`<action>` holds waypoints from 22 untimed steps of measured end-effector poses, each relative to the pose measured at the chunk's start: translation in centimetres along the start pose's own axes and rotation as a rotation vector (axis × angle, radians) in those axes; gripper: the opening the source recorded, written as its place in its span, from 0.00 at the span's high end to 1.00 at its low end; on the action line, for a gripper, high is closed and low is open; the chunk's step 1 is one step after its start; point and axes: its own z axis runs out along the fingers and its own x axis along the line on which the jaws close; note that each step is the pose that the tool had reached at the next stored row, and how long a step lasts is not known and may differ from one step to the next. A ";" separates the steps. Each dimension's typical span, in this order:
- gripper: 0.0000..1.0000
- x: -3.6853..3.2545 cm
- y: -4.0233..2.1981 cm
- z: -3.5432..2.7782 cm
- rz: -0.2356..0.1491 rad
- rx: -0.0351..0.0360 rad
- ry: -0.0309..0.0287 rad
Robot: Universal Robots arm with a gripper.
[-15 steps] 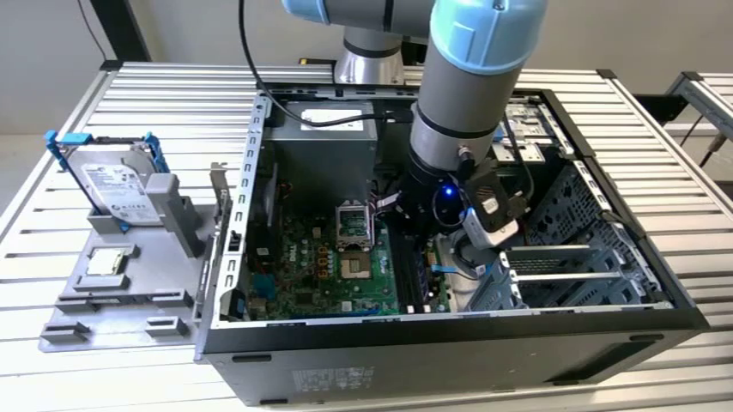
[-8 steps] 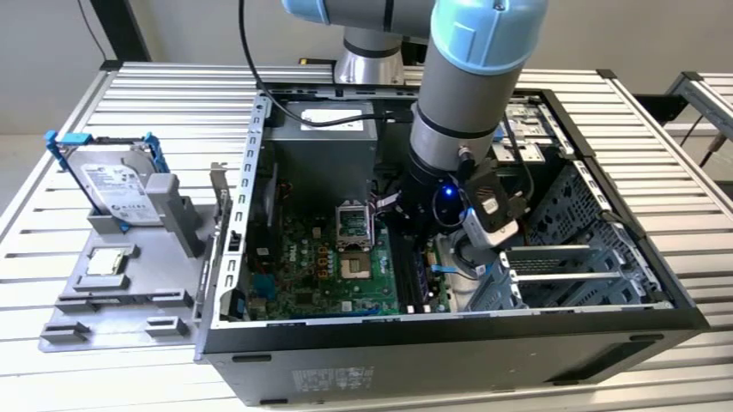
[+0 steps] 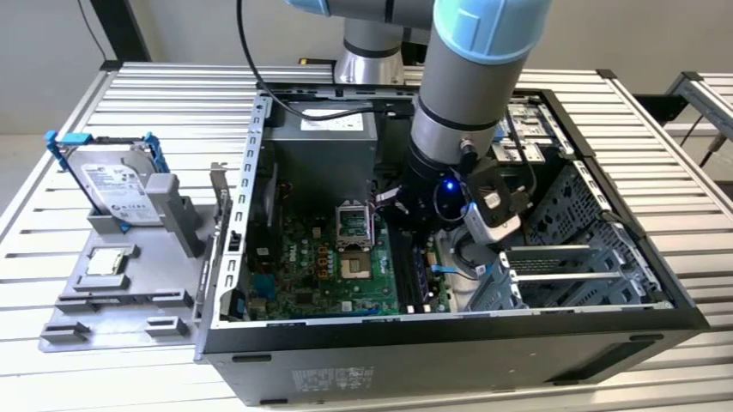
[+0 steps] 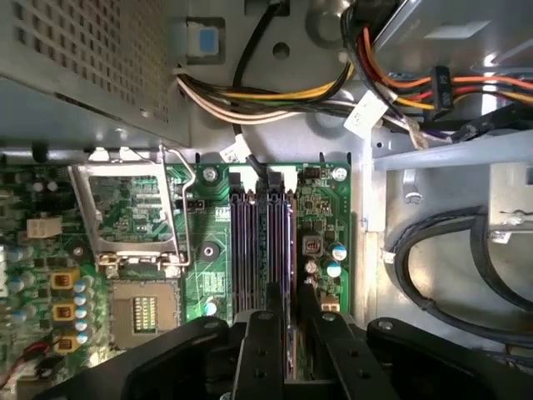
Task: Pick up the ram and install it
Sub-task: 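Insert the ram into the slot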
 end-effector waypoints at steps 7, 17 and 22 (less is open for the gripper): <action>1.00 -0.01 0.04 -1.94 0.000 0.0002 -0.0003; 1.00 -0.01 0.04 -2.12 0.000 0.0005 -0.0002; 1.00 -0.01 0.04 -2.21 0.000 0.0006 -0.0003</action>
